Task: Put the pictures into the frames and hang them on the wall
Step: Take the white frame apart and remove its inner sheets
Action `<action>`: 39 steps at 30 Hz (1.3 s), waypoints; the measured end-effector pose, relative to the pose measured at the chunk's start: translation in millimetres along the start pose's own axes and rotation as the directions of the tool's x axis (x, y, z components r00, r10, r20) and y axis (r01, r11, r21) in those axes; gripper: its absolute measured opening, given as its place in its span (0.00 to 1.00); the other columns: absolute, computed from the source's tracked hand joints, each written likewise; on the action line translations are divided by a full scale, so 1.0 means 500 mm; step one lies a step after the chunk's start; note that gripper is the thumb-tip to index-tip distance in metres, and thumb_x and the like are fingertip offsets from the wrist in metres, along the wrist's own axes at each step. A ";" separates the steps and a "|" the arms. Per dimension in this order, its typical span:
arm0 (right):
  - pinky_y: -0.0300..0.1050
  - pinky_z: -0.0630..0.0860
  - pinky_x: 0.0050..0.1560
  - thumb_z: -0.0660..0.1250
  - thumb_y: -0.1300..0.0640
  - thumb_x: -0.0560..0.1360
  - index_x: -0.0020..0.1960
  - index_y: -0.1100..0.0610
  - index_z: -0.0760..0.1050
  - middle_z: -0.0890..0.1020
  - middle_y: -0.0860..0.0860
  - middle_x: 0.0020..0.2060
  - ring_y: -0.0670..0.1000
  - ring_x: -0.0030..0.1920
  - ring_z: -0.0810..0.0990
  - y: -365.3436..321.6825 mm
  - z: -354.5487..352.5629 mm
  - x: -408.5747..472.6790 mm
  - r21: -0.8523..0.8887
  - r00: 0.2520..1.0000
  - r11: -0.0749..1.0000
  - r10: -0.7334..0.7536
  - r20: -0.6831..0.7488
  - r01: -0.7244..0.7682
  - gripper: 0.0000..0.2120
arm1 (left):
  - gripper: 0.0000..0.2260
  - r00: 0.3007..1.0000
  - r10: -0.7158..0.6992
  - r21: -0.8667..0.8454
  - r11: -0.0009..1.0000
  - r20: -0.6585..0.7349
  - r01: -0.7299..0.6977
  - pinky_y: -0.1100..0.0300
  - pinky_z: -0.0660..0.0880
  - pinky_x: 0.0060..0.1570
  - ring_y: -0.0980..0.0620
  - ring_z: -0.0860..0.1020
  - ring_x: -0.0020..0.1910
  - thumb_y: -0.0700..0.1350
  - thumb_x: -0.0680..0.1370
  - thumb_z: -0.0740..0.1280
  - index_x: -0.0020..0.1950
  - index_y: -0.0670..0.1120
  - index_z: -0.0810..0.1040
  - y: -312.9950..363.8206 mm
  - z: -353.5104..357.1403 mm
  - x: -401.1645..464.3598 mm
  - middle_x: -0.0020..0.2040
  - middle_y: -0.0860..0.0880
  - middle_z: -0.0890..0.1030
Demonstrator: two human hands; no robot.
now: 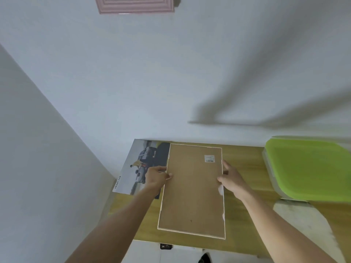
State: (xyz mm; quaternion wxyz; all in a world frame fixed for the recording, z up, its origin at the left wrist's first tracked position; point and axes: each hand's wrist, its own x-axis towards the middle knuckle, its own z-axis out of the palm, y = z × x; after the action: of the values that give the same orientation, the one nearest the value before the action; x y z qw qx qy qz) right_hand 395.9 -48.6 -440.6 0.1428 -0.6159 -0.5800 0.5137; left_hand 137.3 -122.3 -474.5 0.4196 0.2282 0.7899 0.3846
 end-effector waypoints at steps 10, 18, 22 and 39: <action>0.44 0.76 0.33 0.61 0.70 0.72 0.63 0.56 0.76 0.82 0.52 0.42 0.57 0.39 0.82 0.044 0.076 0.130 -0.082 0.977 0.996 0.016 -0.211 -0.034 0.22 | 0.12 0.993 0.095 0.292 0.954 -0.069 -0.071 0.51 0.81 0.45 0.44 0.83 0.44 0.35 0.69 0.66 0.45 0.45 0.86 -0.027 0.072 0.049 0.42 0.46 0.86; 0.49 0.79 0.46 0.59 0.67 0.70 0.60 0.55 0.77 0.83 0.54 0.50 0.57 0.48 0.81 0.100 0.108 0.177 -0.144 0.971 0.987 0.036 -0.237 -0.072 0.21 | 0.05 0.984 0.176 0.460 0.875 -0.006 -0.153 0.55 0.69 0.32 0.43 0.75 0.38 0.34 0.70 0.62 0.42 0.38 0.76 -0.052 0.106 0.067 0.37 0.44 0.78; 0.52 0.79 0.47 0.58 0.69 0.73 0.62 0.63 0.77 0.83 0.60 0.52 0.62 0.50 0.81 0.084 0.107 0.151 -0.135 0.971 0.986 0.068 -0.228 -0.101 0.19 | 0.10 0.985 0.170 0.464 0.871 0.029 -0.163 0.53 0.73 0.43 0.42 0.76 0.45 0.31 0.71 0.61 0.49 0.35 0.78 -0.063 0.111 0.064 0.47 0.41 0.80; 0.43 0.70 0.43 0.61 0.60 0.76 0.58 0.57 0.77 0.77 0.54 0.53 0.57 0.55 0.77 0.126 0.160 0.073 -0.487 0.963 0.850 0.080 -0.259 -0.201 0.13 | 0.28 0.913 0.122 0.745 0.540 0.390 -0.391 0.48 0.60 0.74 0.43 0.56 0.78 0.47 0.80 0.65 0.76 0.41 0.60 -0.120 0.034 0.063 0.79 0.45 0.55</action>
State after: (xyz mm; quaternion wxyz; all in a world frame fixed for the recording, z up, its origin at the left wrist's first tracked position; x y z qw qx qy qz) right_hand 360.5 -68.8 -540.6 0.0027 -0.7276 -0.6276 0.2769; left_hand 132.2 -129.9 -544.0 0.3182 0.5624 0.7632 0.0011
